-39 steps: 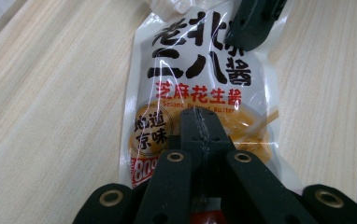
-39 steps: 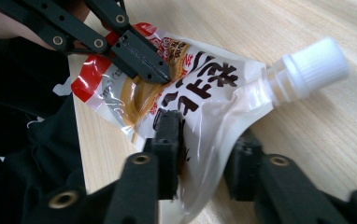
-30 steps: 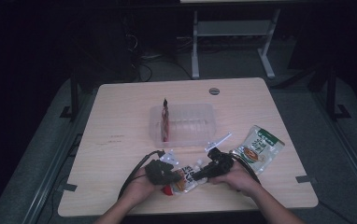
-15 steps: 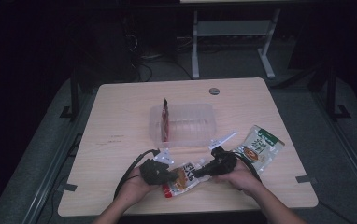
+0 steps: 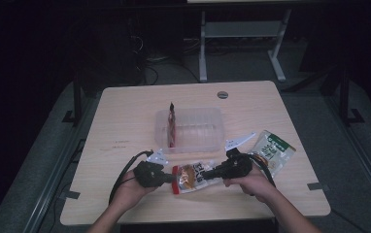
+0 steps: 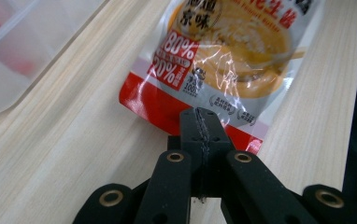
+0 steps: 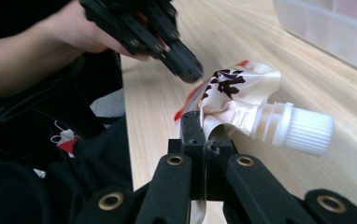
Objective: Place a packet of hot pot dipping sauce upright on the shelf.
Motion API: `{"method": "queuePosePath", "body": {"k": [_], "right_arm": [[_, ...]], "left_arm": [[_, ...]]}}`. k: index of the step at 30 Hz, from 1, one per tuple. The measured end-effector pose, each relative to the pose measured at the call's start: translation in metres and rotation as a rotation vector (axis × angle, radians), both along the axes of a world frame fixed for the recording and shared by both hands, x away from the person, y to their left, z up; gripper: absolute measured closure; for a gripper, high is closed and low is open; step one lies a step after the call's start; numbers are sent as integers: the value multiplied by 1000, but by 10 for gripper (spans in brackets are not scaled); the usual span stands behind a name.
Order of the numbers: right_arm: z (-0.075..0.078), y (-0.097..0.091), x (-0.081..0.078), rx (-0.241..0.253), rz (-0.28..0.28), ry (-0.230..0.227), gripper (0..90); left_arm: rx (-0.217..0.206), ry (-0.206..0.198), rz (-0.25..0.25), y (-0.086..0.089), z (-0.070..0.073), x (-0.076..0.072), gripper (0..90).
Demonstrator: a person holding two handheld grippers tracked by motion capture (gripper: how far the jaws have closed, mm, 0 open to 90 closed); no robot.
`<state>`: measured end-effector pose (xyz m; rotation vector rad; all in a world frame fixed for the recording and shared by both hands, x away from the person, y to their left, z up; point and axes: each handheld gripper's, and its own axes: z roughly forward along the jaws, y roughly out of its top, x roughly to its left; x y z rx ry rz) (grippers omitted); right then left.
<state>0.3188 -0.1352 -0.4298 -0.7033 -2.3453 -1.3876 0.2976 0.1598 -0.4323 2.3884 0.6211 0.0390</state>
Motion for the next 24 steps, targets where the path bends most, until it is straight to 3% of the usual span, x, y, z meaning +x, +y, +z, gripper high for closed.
{"method": "queuePosePath", "body": {"k": [3,9,16,24], "right_arm": [[3,0,-1,22,13,-7,898],[7,3,-3,61,42,-12,898],[13,8,-7,106,66,-24,898],[18,11,-9,142,74,-42,898]], "left_arm": [[16,0,-20,-7,-2,1,899],[0,-4,-46,-22,-4,-1,899],[-38,3,-56,-32,-5,-4,899],[-96,28,-109,-42,-5,-10,898]]}}
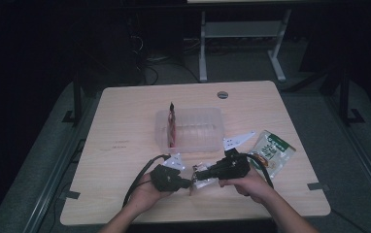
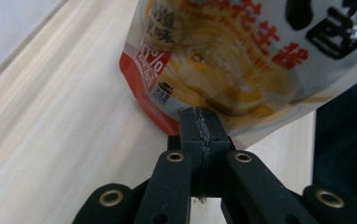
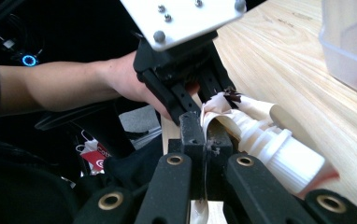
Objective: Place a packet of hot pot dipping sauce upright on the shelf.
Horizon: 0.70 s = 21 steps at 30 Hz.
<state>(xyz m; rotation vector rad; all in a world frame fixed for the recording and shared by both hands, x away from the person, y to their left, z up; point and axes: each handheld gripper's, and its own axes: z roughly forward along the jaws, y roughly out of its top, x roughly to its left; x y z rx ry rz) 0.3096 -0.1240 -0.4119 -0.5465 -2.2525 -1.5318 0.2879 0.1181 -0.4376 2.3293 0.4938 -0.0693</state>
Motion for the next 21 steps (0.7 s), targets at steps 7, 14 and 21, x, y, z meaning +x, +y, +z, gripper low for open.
{"method": "queuePosePath", "body": {"k": [7,14,21], "right_arm": [[4,-2,-2,4,-13,-34,898],[8,-4,-3,-20,-40,-68,897],[14,-8,-1,-48,-68,-114,897]], "left_arm": [[-4,-8,5,5,3,2,898],[-31,-1,34,17,8,5,852],[-29,1,56,32,12,4,714]]}}
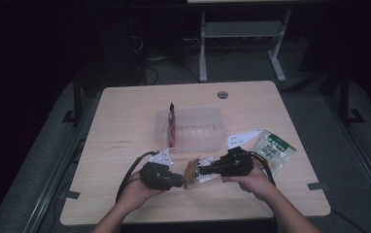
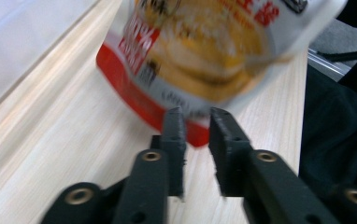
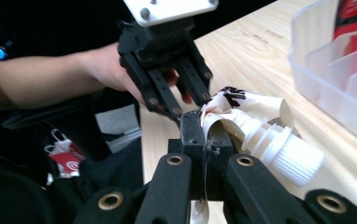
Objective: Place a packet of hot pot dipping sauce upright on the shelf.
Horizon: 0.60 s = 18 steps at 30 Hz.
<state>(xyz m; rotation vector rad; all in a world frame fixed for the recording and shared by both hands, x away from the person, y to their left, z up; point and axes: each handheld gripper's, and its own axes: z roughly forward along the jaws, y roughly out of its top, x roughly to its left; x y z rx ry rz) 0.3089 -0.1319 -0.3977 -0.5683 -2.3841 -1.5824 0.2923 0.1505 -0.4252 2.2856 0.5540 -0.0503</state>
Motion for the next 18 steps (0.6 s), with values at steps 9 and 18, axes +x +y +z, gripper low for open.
{"method": "queuePosePath", "body": {"k": [9,18], "right_arm": [[14,-7,8,-19,-28,-35,897],[31,-3,17,-16,-29,-69,897]], "left_arm": [[-9,67,50,30,-3,0,523],[-13,60,97,48,-6,0,444]]}}
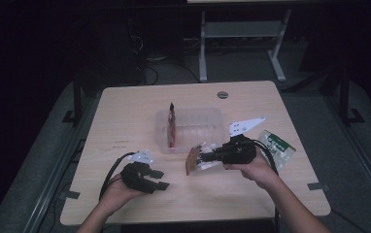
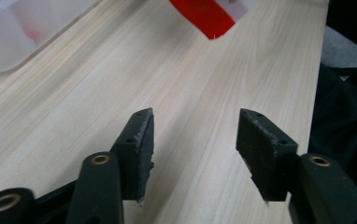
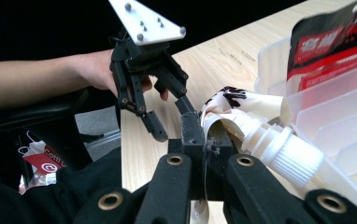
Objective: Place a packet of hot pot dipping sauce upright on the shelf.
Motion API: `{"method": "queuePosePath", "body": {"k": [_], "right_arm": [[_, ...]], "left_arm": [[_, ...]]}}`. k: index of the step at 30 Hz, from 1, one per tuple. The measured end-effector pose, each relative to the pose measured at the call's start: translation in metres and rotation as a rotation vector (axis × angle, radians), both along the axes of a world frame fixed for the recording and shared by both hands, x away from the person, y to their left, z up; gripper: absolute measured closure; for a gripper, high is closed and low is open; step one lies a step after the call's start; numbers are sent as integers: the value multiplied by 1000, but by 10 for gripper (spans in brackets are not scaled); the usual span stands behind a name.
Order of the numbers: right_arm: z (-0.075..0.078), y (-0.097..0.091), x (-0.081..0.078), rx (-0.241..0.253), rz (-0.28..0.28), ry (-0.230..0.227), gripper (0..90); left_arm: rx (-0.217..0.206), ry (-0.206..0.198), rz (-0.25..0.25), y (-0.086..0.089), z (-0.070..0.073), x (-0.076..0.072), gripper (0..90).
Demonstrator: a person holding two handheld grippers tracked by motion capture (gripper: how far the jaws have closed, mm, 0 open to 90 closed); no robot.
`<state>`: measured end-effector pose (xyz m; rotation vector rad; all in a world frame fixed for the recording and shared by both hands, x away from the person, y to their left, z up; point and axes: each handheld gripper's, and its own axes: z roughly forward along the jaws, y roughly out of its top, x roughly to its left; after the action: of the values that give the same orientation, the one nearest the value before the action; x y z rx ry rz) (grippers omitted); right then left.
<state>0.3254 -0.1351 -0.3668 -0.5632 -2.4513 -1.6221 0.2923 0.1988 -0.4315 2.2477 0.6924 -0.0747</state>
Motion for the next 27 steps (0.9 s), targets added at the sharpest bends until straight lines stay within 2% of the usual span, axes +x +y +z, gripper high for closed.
{"method": "queuePosePath", "body": {"k": [3,10,16,21,27], "right_arm": [[4,2,2,-1,-3,-3,896],[11,6,10,-15,-11,-20,896],[17,8,17,-17,-25,-34,897],[25,9,29,-6,-39,-37,896],[31,9,41,-18,-55,-49,896]], "left_arm": [[-6,0,17,2,0,1,432],[-6,-20,15,5,3,1,427],[-11,-16,24,6,4,0,427],[-7,-23,12,6,5,1,427],[-9,-26,10,6,6,1,427]]}}
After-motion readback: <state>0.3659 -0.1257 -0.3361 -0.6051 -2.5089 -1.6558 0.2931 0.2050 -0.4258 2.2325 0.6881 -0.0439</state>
